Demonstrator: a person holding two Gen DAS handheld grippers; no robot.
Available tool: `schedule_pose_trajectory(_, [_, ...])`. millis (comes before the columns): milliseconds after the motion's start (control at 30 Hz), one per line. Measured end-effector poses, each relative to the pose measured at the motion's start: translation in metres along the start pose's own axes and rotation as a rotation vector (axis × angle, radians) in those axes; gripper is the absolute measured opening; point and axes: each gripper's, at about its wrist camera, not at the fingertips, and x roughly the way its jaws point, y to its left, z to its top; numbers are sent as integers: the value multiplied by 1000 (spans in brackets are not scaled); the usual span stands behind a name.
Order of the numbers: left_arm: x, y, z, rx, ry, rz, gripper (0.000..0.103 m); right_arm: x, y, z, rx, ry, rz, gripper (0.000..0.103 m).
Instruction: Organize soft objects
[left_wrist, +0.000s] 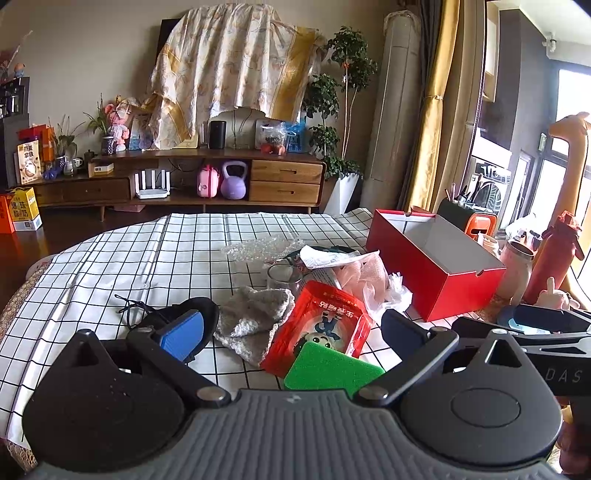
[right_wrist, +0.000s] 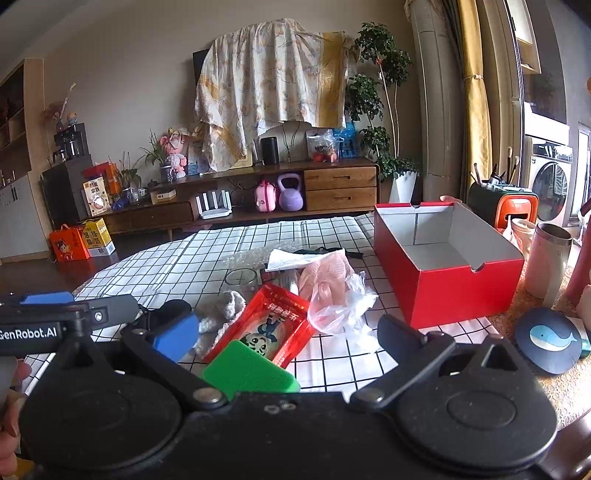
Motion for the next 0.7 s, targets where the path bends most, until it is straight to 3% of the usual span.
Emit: schedule_pose_trajectory(700, [1,-1,-1,5,6,3,103,1,4,0,-11,0,9,103])
